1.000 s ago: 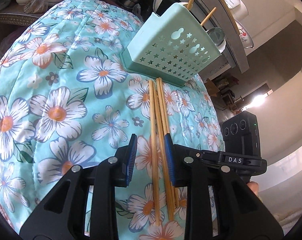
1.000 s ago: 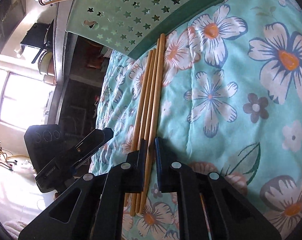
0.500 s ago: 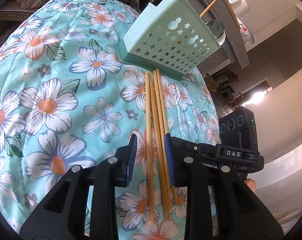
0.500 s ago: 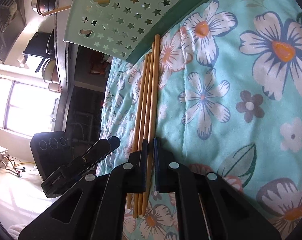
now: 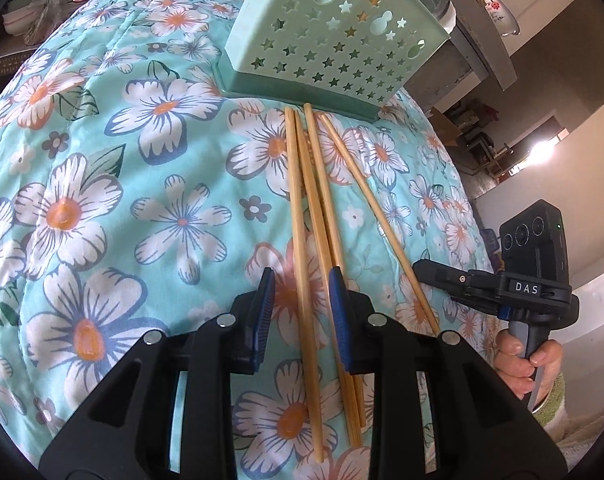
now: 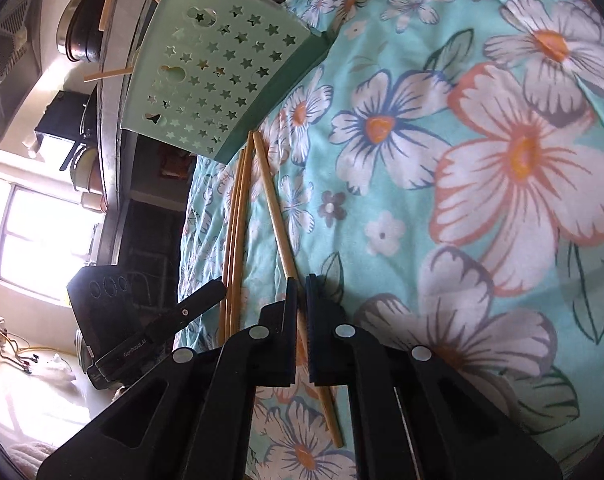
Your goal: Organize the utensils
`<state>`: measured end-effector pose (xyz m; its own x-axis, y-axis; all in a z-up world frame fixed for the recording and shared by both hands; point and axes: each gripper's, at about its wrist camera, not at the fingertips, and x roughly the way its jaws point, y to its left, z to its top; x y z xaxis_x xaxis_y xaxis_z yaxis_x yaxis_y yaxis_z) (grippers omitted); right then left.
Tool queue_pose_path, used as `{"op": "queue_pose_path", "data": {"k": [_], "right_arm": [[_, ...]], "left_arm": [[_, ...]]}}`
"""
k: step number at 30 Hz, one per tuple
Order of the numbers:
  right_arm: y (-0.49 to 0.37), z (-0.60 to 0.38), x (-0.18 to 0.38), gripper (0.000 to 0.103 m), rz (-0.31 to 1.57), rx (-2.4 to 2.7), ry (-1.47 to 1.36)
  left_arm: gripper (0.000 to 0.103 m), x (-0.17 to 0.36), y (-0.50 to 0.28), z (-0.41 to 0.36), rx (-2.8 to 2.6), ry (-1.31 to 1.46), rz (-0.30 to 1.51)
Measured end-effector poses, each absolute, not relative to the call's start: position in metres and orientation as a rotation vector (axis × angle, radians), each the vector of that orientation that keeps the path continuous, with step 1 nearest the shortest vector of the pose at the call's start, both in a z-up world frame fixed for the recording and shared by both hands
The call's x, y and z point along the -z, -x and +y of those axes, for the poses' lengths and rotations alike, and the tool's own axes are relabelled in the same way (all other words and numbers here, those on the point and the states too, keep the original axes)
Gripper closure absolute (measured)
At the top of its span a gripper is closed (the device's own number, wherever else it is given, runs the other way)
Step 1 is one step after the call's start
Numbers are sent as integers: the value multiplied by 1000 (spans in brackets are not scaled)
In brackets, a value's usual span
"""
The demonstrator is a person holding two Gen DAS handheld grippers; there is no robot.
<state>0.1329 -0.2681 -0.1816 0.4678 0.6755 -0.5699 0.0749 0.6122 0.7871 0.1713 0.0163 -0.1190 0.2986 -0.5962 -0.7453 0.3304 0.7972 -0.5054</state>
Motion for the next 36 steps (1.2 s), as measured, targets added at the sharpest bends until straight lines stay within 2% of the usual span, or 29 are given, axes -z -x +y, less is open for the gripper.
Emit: {"op": "queue_pose_path", "data": {"k": [2,5,12,14,17,18,22,23,24,33,36], "right_arm": [[-131,-270,182,99,1030,-422,-853],[-130,-270,181,99,1024,-418,-837],[-128,-259,170,99,1024,-410,-764],[-128,-252,160,94,1022,-400,-697],[-128,-236,146,72,1015,-407,-570],[-128,-227,141,71,1011,-405,-516],[-128,-207,141,72,1015,-372,-353],[-127,-204,141,82,1008,-369,-336],[-127,-203,142,95,1014,-371,-330],[-111,-230,141,96,1037,-384,-428],[-102,-239,141,96,1074,-401,-445]], "left_arm": [[90,120,-173,16,599,260,1111],[97,121,-175,21,589,293,1113],[97,112,-163,47,514,356,1086],[97,111,-158,55,487,372,1089],[97,113,-148,63,448,388,1095],[97,113,-145,65,438,394,1096],[97,114,-137,62,411,407,1096],[97,114,-135,59,408,400,1096],[97,113,-134,56,408,389,1095],[96,113,-122,47,466,369,1119],[91,108,-125,48,472,339,1090]]}}
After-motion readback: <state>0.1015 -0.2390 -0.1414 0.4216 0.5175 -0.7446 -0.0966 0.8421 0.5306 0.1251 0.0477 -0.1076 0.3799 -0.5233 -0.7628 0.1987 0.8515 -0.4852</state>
